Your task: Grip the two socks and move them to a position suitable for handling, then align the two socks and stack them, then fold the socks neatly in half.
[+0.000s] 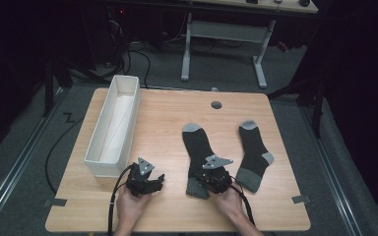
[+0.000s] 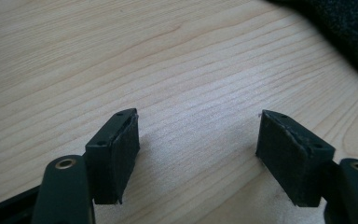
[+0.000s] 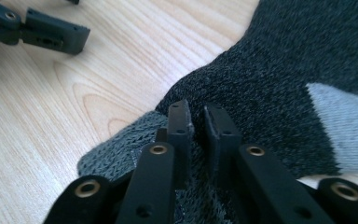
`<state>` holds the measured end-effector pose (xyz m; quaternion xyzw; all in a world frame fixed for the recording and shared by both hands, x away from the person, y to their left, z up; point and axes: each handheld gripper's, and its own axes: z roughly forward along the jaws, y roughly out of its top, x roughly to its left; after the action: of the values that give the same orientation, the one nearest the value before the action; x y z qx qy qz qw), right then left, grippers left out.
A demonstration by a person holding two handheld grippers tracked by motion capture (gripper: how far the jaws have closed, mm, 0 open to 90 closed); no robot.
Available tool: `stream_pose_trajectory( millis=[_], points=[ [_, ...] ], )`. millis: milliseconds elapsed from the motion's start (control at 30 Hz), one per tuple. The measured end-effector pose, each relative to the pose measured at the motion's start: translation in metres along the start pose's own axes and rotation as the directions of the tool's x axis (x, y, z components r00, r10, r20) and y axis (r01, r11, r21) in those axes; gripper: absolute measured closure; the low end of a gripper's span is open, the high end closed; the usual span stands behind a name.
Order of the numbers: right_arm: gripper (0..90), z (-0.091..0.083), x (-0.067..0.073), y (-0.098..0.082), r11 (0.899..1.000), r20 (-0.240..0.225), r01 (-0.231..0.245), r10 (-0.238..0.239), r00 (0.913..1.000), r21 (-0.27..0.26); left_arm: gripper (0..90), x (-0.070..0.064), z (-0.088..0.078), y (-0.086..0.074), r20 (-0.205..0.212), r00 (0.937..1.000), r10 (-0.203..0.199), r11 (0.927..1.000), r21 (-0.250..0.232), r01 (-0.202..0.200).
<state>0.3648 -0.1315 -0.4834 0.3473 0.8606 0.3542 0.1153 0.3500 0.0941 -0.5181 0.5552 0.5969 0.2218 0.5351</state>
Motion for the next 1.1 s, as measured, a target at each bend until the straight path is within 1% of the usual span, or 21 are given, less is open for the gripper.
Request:
stream_pose_trajectory(
  millis=[100, 133, 167, 233, 267, 333, 467, 500, 533, 567, 633, 667, 700, 800, 833, 867, 900, 1000, 1033, 1067, 1100],
  points=[
    [67.5, 0.002, -0.002, -0.002, 1.000, -0.008, -0.006, 0.006, 1.0000, 0.002, 29.8, 0.000, 0.000, 0.000, 0.000, 1.0000, 0.000, 1.0000, 0.000, 0.000],
    [59.3, 0.001, -0.002, -0.003, 1.000, 0.003, -0.009, 0.009, 1.0000, -0.004, 29.8, 0.000, 0.000, 0.000, 0.000, 1.0000, 0.000, 1.0000, 0.000, 0.000],
    [59.3, 0.001, -0.002, -0.003, 1.000, 0.003, -0.009, 0.009, 1.0000, -0.004, 29.8, 0.000, 0.000, 0.000, 0.000, 1.0000, 0.000, 1.0000, 0.000, 0.000],
    [51.8, -0.004, -0.004, -0.004, 0.999, 0.011, -0.013, 0.013, 0.9999, -0.030, 29.8, 0.000, 0.000, 0.000, 0.001, 1.0000, 0.000, 1.0000, 0.000, 0.000],
    [51.8, -0.004, -0.004, -0.004, 0.999, 0.011, -0.013, 0.013, 0.9999, -0.030, 29.8, 0.000, 0.000, 0.000, 0.001, 1.0000, 0.000, 1.0000, 0.000, 0.000],
    [49.1, -0.010, -0.007, -0.005, 0.998, 0.015, -0.015, 0.016, 0.9998, -0.056, 29.8, 0.000, 0.000, 0.000, 0.001, 1.0000, 0.000, 1.0000, 0.000, 0.000],
    [49.1, -0.019, -0.014, -0.007, 0.996, 0.035, -0.029, 0.032, 0.9989, -0.088, 29.8, 0.000, 0.000, 0.000, 0.001, 1.0000, 0.000, 1.0000, 0.000, 0.000],
    [49.1, -0.023, -0.021, -0.010, 0.994, 0.047, -0.048, 0.053, 0.9975, -0.099, 29.8, 0.000, 0.000, 0.000, 0.001, 1.0000, 0.000, 1.0000, 0.000, 0.000],
    [49.1, -0.023, -0.021, -0.010, 0.994, 0.047, -0.048, 0.053, 0.9975, -0.099, 29.8, 0.000, 0.000, 0.000, 0.001, 1.0000, 0.000, 1.0000, 0.000, 0.000],
    [49.0, -0.027, -0.028, -0.013, 0.992, 0.071, -0.062, 0.070, 0.9950, -0.107, 29.8, 0.000, 0.000, 0.000, 0.001, 1.0000, -0.001, 1.0000, 0.000, 0.001],
    [48.6, -0.031, -0.034, -0.015, 0.991, 0.090, -0.072, 0.082, 0.9926, -0.110, 29.8, 0.000, 0.000, 0.000, 0.001, 1.0000, 0.000, 1.0000, 0.000, 0.000],
    [48.6, -0.031, -0.034, -0.015, 0.991, 0.090, -0.072, 0.082, 0.9926, -0.110, 29.8, 0.000, 0.000, 0.000, 0.001, 1.0000, 0.000, 1.0000, 0.000, 0.000],
    [48.3, -0.036, -0.041, -0.019, 0.989, 0.110, -0.086, 0.099, 0.9890, -0.119, 29.8, 0.000, 0.000, 0.000, 0.001, 1.0000, -0.001, 1.0000, -0.001, 0.001],
    [48.3, -0.041, -0.047, -0.022, 0.986, 0.135, -0.098, 0.116, 0.9841, -0.131, 29.8, 0.000, 0.000, 0.000, 0.001, 1.0000, -0.001, 1.0000, -0.001, 0.001],
    [48.3, -0.047, -0.054, -0.025, 0.984, 0.157, -0.110, 0.132, 0.9787, -0.143, 29.8, 0.000, 0.000, 0.000, 0.001, 1.0000, -0.001, 1.0000, -0.001, 0.001],
    [48.4, -0.049, -0.058, -0.027, 0.983, 0.167, -0.113, 0.137, 0.9764, -0.147, 29.8, 0.000, 0.000, 0.000, 0.001, 1.0000, 0.000, 1.0000, -0.001, 0.000],
    [48.4, -0.049, -0.058, -0.027, 0.983, 0.167, -0.113, 0.137, 0.9764, -0.147, 29.8, 0.000, 0.000, 0.000, 0.001, 1.0000, 0.000, 1.0000, -0.001, 0.000],
    [48.8, -0.055, -0.068, -0.033, 0.981, 0.204, -0.124, 0.153, 0.9669, -0.147, 29.8, 0.000, 0.000, 0.000, 0.001, 1.0000, 0.000, 1.0000, -0.001, 0.000],
    [49.4, -0.060, -0.075, -0.036, 0.980, 0.222, -0.135, 0.166, 0.9609, -0.149, 29.8, 0.000, 0.000, 0.000, 0.001, 1.0000, 0.000, 1.0000, -0.001, 0.000],
    [49.4, -0.060, -0.075, -0.036, 0.980, 0.222, -0.135, 0.166, 0.9609, -0.149, 29.8, 0.000, 0.000, 0.000, 0.001, 1.0000, 0.000, 1.0000, -0.001, 0.000],
    [49.6, -0.062, -0.078, -0.039, 0.977, 0.223, -0.149, 0.181, 0.9579, -0.153, 29.8, 0.000, 0.000, 0.000, 0.001, 1.0000, 0.000, 1.0000, -0.001, 0.000]
  ],
)
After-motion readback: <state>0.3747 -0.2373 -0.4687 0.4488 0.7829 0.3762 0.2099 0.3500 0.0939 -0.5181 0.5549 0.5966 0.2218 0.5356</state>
